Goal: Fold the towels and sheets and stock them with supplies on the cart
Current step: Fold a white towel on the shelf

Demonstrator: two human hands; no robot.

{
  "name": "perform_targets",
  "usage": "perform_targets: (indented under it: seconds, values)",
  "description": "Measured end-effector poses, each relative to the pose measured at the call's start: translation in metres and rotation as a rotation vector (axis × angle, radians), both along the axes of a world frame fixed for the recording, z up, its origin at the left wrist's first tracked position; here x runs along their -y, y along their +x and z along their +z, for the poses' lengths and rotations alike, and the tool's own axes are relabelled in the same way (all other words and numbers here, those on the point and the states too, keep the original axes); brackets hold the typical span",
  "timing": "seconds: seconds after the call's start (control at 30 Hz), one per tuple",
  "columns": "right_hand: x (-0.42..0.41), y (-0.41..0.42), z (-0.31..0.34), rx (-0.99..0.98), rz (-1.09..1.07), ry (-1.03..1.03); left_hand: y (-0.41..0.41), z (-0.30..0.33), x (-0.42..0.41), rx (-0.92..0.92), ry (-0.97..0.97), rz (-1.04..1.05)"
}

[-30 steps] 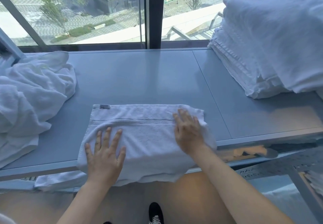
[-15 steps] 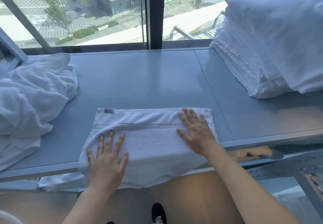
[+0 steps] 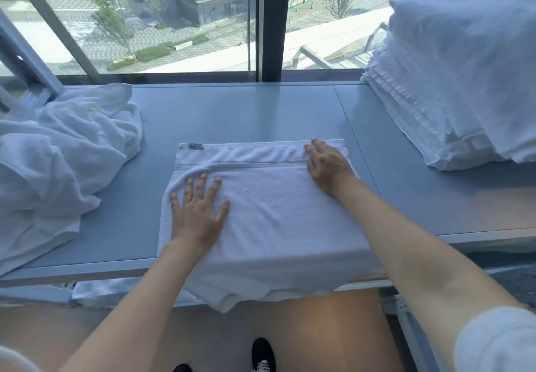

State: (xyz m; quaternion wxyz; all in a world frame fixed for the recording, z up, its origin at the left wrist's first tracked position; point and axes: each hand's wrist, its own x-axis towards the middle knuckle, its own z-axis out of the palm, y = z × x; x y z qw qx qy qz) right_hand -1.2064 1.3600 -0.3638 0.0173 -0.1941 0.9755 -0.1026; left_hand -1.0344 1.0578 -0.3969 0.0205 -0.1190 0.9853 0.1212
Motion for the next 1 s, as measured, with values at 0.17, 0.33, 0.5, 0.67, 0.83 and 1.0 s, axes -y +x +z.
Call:
perform_targets:
  seconds: [0.17,0.33,0.5,0.67,0.83,1.0]
  values:
    - [0.013,0.063,-0.005,-0.012,-0.018,-0.142,0.000,-0.005,0.006,-0.025,-0.003,-0.005]
    - [-0.016,0.133,-0.017,0.088,0.022,-0.089,0.004,-0.006,0.005,-0.022,0.002,-0.005]
    - [-0.048,0.150,-0.029,0.103,0.050,0.020,0.027,-0.009,0.005,-0.011,-0.034,-0.044]
    - [-0.042,0.125,-0.035,0.089,0.059,0.033,0.008,-0.007,0.013,-0.018,-0.017,-0.039]
    - [-0.013,0.051,-0.030,0.100,0.032,0.061,-0.067,-0.001,0.036,0.017,-0.017,-0.026]
    - [0.015,-0.003,-0.022,0.121,0.021,0.052,-0.125,0.016,0.053,0.147,-0.075,-0.036]
